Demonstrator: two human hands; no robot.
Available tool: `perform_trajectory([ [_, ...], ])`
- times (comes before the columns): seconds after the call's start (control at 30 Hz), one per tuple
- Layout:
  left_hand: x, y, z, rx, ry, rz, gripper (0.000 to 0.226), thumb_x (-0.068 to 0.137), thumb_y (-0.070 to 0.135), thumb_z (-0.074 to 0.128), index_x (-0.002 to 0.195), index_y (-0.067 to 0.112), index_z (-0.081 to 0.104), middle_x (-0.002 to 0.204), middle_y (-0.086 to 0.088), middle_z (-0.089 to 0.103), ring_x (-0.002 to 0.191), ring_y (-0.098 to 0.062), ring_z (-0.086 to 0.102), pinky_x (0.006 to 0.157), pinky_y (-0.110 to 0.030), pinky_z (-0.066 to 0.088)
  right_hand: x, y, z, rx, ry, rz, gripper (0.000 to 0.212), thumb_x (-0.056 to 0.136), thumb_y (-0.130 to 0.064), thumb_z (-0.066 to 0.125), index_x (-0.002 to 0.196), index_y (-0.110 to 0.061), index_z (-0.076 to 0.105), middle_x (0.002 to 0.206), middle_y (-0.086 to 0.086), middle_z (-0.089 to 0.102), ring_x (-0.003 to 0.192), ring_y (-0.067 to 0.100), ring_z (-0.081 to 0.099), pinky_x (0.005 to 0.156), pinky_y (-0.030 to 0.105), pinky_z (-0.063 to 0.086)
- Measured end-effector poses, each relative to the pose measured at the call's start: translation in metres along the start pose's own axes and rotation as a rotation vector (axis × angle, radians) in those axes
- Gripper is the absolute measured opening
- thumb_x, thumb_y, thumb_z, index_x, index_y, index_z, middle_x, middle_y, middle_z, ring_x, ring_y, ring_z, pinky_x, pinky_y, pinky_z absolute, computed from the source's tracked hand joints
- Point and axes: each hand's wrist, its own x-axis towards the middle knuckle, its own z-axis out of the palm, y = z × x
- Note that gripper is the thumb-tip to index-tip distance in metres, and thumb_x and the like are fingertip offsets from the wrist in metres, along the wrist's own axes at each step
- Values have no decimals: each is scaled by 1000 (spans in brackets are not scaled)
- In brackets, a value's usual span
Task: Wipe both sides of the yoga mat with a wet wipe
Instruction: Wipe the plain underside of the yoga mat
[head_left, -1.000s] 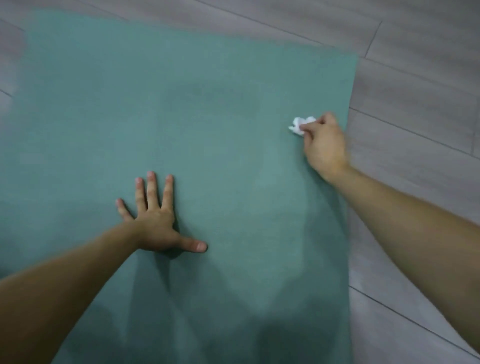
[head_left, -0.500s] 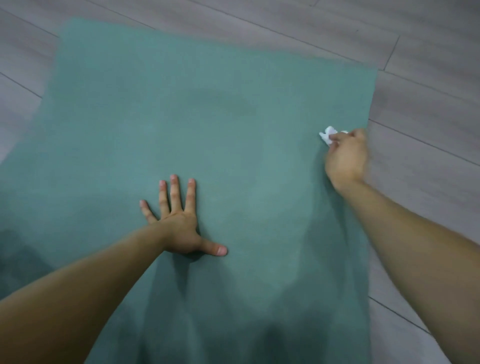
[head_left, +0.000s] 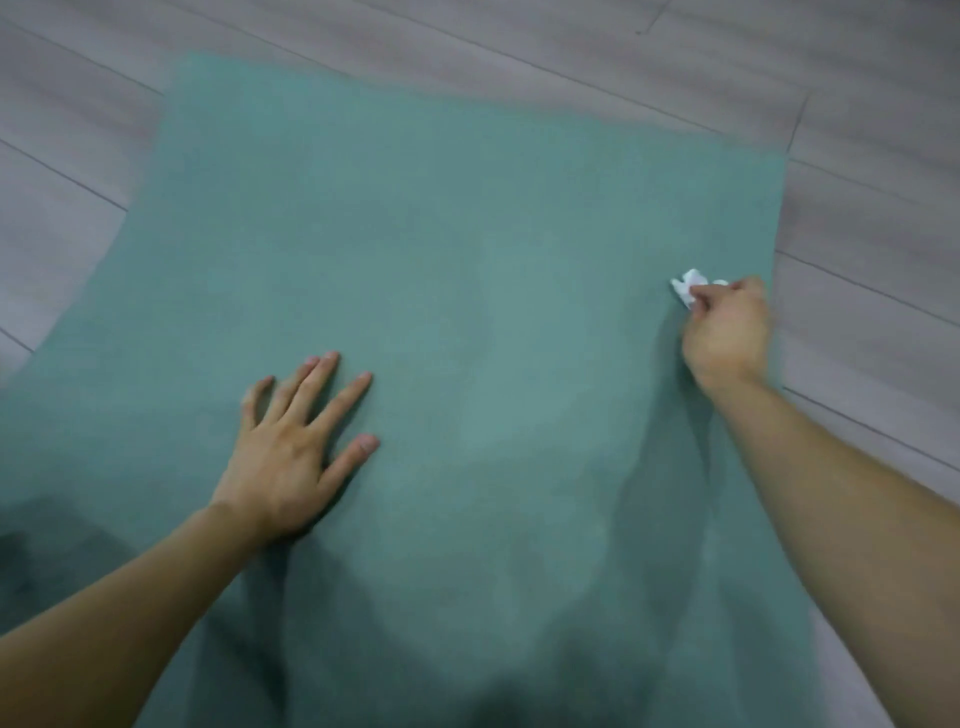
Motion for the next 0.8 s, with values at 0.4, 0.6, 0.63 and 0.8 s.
perform_trajectory([
  [0.4, -2, -3, 10, -73, 169, -5, 56, 103, 43, 44, 153, 18, 50, 167, 0, 36, 155, -21, 32, 125, -55, 23, -114, -195, 110, 52, -403, -751, 33, 103, -35, 47, 116, -19, 73, 104, 6, 54, 86, 26, 62, 83, 39, 53],
  [0.6, -2, -3, 13, -64, 189, -4, 56, 103, 42, 47, 153, 18, 50, 167, -1, 36, 156, -22, 32, 124, -57, 23, -21, -70, 51, 98, 115, 46, 27, 104, -17, 56, 117, -3, 74, 120, 23, 59, 102, 36, 64, 98, 33, 46],
  [0.63, -2, -4, 13, -56, 186, -8, 56, 103, 42, 47, 153, 18, 50, 168, -1, 36, 156, -22, 32, 124, -56, 23, -32, -89, 61, 191, 149, 142, 24, 103, -14, 58, 114, 2, 71, 118, 24, 62, 102, 34, 65, 96, 33, 46],
  [0.8, -3, -1, 12, -62, 172, -32, 57, 102, 43, 46, 152, 16, 51, 166, -4, 38, 155, -23, 33, 125, -54, 23, -159, -232, 124, 268, -400, -611, 23, 101, -23, 57, 116, -14, 73, 109, 5, 62, 90, 29, 64, 86, 34, 54],
])
